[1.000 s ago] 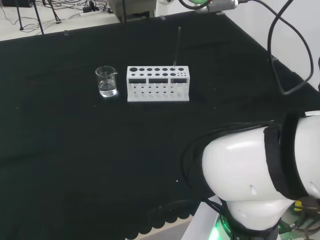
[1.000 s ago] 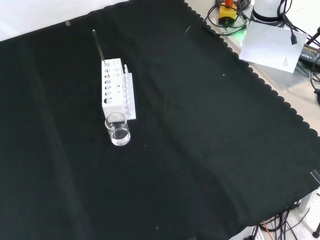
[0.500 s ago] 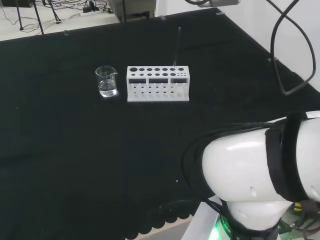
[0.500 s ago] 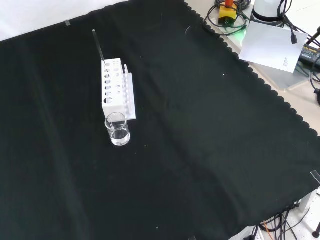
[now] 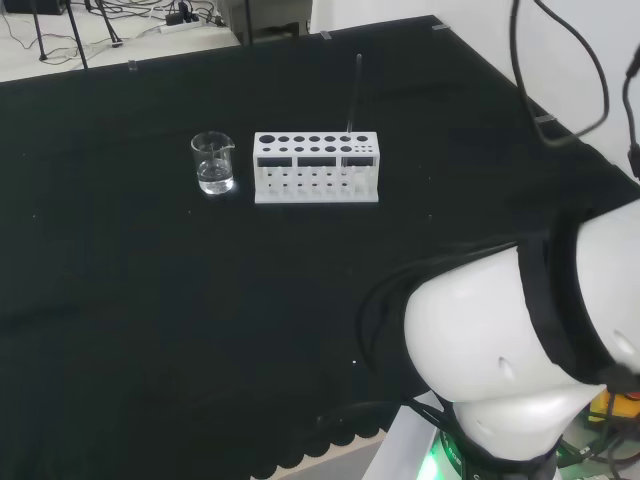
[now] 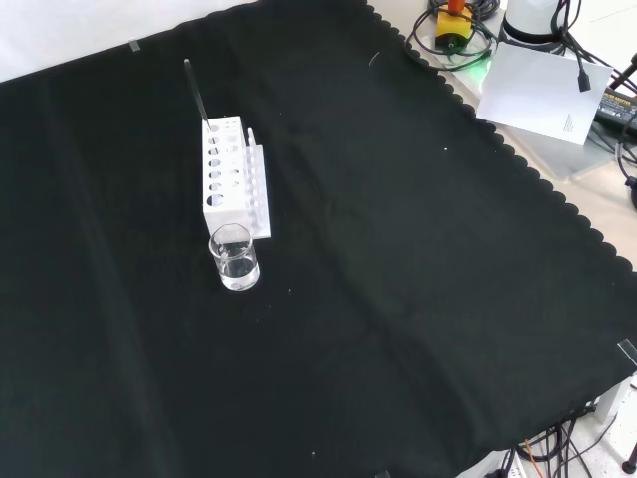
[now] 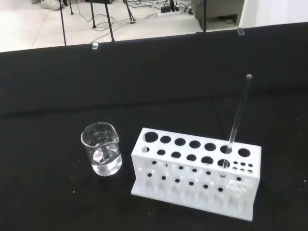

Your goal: Take the glass rod from the white test tube rack.

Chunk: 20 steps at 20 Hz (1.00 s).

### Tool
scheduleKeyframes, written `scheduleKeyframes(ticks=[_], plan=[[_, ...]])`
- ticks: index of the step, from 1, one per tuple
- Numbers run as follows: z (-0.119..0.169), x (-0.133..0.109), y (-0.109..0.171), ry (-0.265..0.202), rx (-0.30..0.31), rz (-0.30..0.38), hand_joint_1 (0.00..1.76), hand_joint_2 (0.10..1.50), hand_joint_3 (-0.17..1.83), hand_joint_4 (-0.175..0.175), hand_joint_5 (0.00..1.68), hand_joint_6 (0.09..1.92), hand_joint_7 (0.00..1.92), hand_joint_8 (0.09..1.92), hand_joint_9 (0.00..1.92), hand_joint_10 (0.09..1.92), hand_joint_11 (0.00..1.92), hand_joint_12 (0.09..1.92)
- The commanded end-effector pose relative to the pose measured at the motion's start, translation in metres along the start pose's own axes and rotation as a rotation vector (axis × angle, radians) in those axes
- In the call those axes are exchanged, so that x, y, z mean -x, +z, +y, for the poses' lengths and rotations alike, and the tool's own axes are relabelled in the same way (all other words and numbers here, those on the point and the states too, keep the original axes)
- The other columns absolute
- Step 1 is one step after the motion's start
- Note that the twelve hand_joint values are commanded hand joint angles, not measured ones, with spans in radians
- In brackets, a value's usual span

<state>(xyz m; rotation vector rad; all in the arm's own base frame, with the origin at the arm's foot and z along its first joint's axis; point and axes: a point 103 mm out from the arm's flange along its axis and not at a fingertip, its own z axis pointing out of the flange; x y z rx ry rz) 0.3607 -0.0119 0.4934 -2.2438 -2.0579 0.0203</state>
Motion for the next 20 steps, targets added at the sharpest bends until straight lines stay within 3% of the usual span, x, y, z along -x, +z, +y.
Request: scheduleKeyframes(ticks=[1, 12, 20], plan=[[0.055, 0.025, -0.002, 0.018, -0.03, 0.044, 0.58, 0.91, 0.53, -0.12, 0.05, 0.09, 0.0, 0.68, 0.1, 0.84, 0.0, 1.29], [0.121, 0.053, 0.02, 0.015, -0.051, 0.027, 0.57, 0.95, 0.53, -0.134, 0.12, 0.09, 0.01, 0.8, 0.12, 0.85, 0.0, 1.3], [0.153, 0.077, 0.042, 0.023, -0.081, 0.009, 0.57, 0.96, 0.53, -0.14, 0.13, 0.09, 0.03, 0.82, 0.15, 0.85, 0.0, 1.3]])
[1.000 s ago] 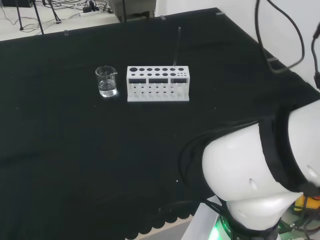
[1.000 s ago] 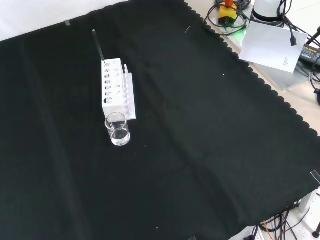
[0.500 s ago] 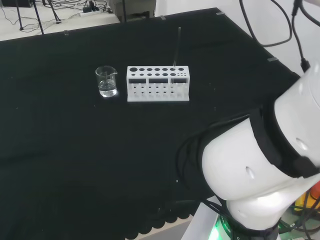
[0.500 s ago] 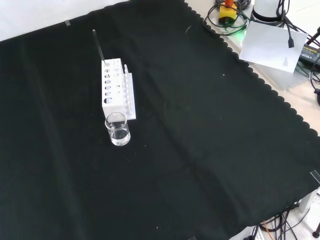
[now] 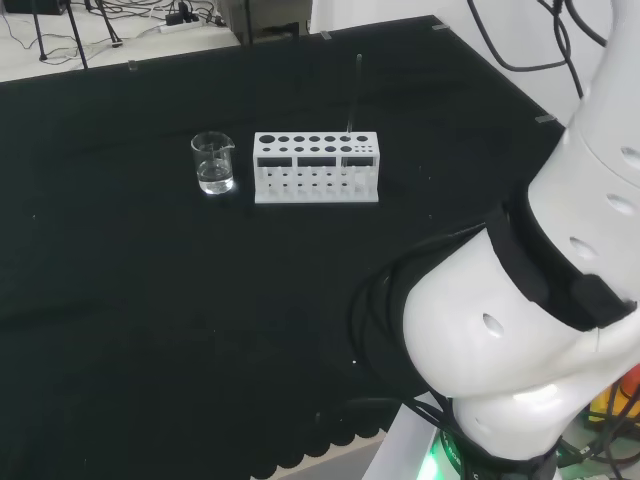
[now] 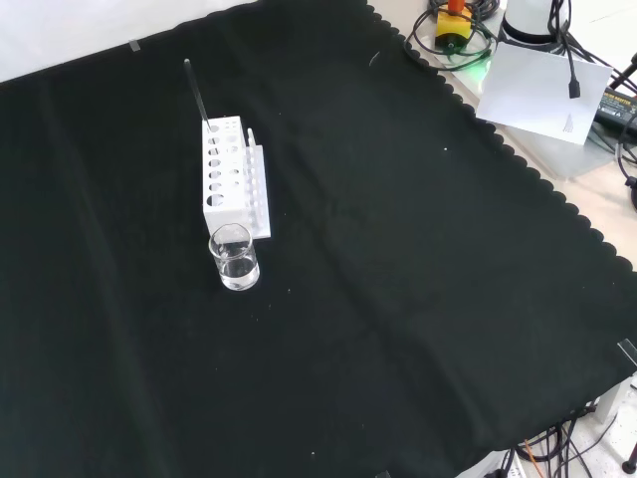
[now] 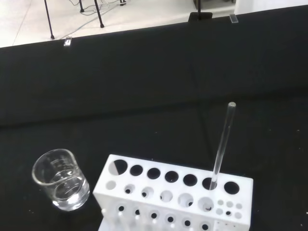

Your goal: Take the glass rod from the white test tube rack.

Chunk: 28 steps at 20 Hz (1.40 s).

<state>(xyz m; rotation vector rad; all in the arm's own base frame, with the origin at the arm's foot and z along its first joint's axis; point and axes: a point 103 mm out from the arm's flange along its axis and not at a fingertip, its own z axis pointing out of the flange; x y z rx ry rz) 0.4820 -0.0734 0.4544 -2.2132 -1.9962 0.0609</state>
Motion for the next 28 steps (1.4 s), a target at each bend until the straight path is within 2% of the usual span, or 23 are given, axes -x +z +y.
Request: scheduleKeyframes(ticks=[1, 8, 16, 24, 28], plan=[[0.028, 0.026, 0.016, 0.006, -0.021, -0.012, 0.56, 0.96, 0.53, -0.14, 0.13, 0.09, 0.03, 0.82, 0.15, 0.85, 0.0, 1.3], [0.054, 0.037, 0.029, 0.001, -0.052, -0.009, 0.55, 0.97, 0.54, -0.141, 0.15, 0.09, 0.05, 0.84, 0.17, 0.85, 0.0, 1.31], [0.082, 0.049, 0.064, -0.007, -0.107, 0.009, 0.54, 0.98, 0.53, -0.15, 0.17, 0.09, 0.1, 0.86, 0.27, 0.85, 0.02, 1.39], [0.09, 0.047, 0.068, -0.009, -0.107, 0.0, 0.53, 0.99, 0.54, -0.156, 0.19, 0.09, 0.16, 0.88, 0.37, 0.85, 0.07, 1.4], [0.091, 0.046, 0.076, -0.014, -0.122, -0.008, 0.53, 0.99, 0.54, -0.162, 0.22, 0.09, 0.25, 0.89, 0.47, 0.83, 0.16, 1.38]])
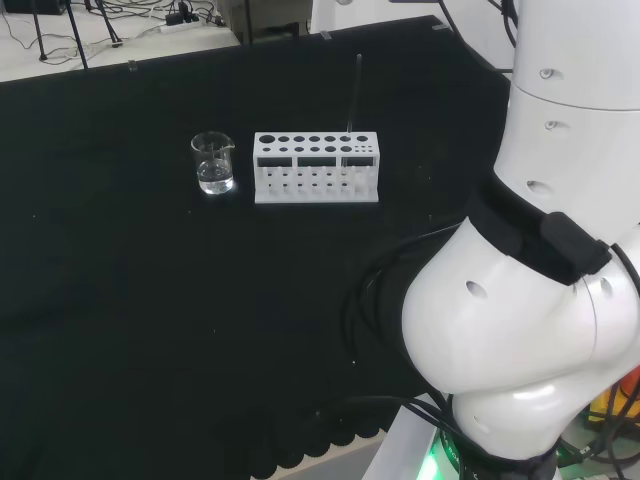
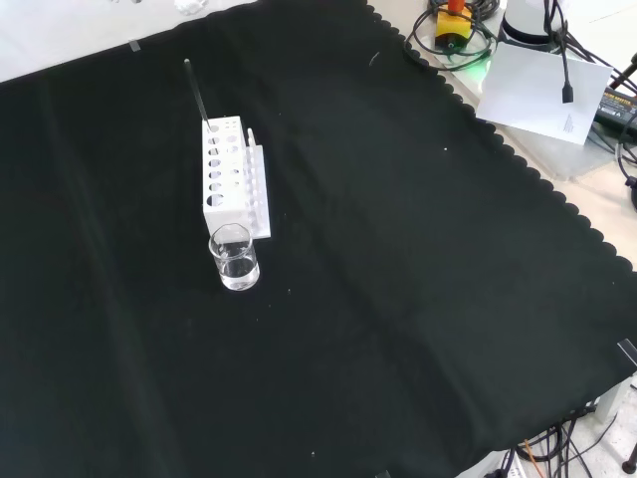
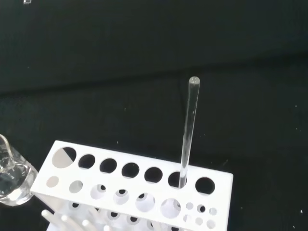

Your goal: Take the glass rod from the white test tube rack.

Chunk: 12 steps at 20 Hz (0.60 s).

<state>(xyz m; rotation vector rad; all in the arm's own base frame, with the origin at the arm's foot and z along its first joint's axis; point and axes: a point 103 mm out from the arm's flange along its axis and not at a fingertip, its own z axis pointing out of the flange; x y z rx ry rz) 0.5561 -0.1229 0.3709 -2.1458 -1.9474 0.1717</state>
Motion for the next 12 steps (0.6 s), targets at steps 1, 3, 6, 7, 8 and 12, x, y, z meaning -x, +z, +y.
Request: scheduleKeyframes(ticks=[1, 3, 6, 7, 8, 12], plan=[[0.004, -0.002, 0.012, -0.013, -0.019, -0.004, 0.53, 0.99, 0.54, -0.163, 0.23, 0.09, 0.27, 0.89, 0.49, 0.83, 0.18, 1.38], [0.007, 0.0, 0.02, -0.012, -0.033, -0.002, 0.54, 1.0, 0.54, -0.166, 0.24, 0.09, 0.31, 0.9, 0.53, 0.82, 0.22, 1.37], [0.011, 0.001, 0.032, -0.016, -0.049, 0.0, 0.54, 1.0, 0.54, -0.168, 0.26, 0.09, 0.35, 0.9, 0.57, 0.82, 0.25, 1.37], [0.012, 0.001, 0.035, -0.019, -0.052, 0.002, 0.54, 1.0, 0.54, -0.168, 0.26, 0.09, 0.36, 0.9, 0.57, 0.82, 0.25, 1.37], [0.012, 0.001, 0.039, -0.022, -0.054, 0.002, 0.54, 1.0, 0.54, -0.169, 0.27, 0.09, 0.37, 0.9, 0.58, 0.82, 0.26, 1.37], [0.013, 0.001, 0.05, -0.024, -0.066, 0.004, 0.54, 1.0, 0.54, -0.171, 0.28, 0.09, 0.41, 0.9, 0.61, 0.82, 0.28, 1.36]])
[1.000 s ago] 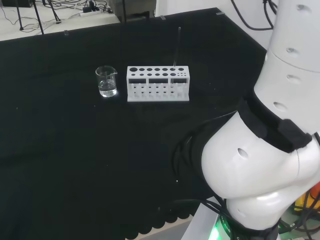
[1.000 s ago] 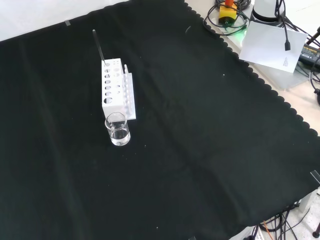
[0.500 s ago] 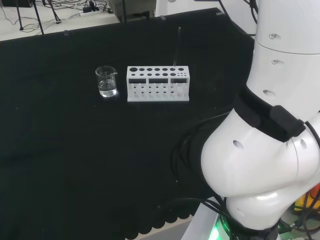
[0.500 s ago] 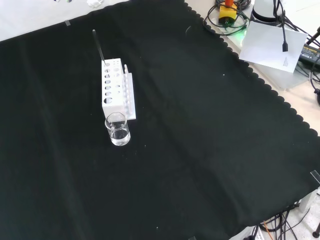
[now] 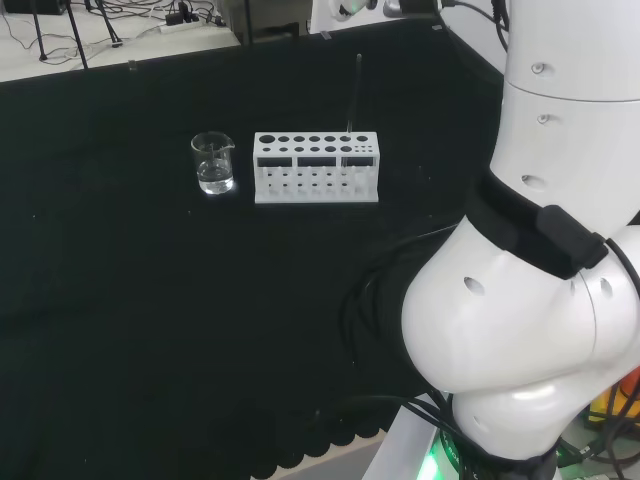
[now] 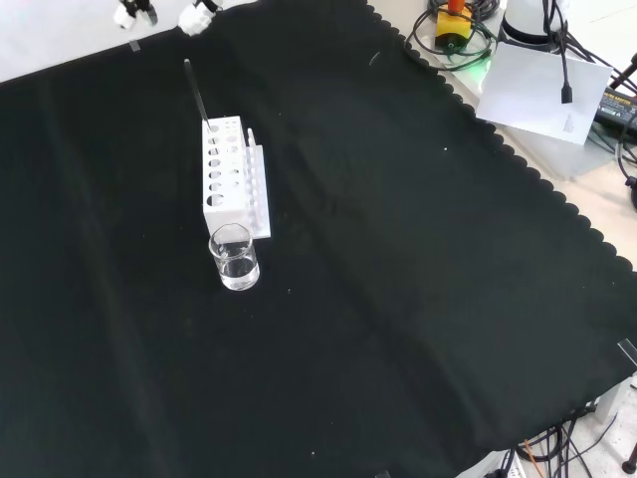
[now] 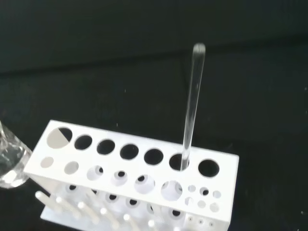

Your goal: Take the glass rod from the white test tube rack.

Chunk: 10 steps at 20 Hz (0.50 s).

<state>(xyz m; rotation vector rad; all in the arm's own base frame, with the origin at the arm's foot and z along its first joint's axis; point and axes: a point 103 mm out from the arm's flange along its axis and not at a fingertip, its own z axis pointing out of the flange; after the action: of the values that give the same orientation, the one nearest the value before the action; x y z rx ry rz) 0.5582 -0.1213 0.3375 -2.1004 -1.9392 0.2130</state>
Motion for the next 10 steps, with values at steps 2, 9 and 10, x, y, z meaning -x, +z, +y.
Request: scheduleKeyframes(ticks=[2, 9, 10], plan=[[0.003, 0.001, 0.024, -0.009, -0.021, 0.009, 0.54, 1.0, 0.53, -0.173, 0.29, 0.09, 0.45, 0.89, 0.65, 0.81, 0.32, 1.36], [0.004, 0.004, 0.042, -0.001, -0.055, 0.002, 0.54, 1.01, 0.53, -0.175, 0.33, 0.09, 0.58, 0.88, 0.82, 0.79, 0.5, 1.33], [0.005, 0.004, 0.044, 0.0, -0.06, 0.0, 0.54, 1.01, 0.53, -0.175, 0.34, 0.09, 0.58, 0.88, 0.85, 0.8, 0.52, 1.32]])
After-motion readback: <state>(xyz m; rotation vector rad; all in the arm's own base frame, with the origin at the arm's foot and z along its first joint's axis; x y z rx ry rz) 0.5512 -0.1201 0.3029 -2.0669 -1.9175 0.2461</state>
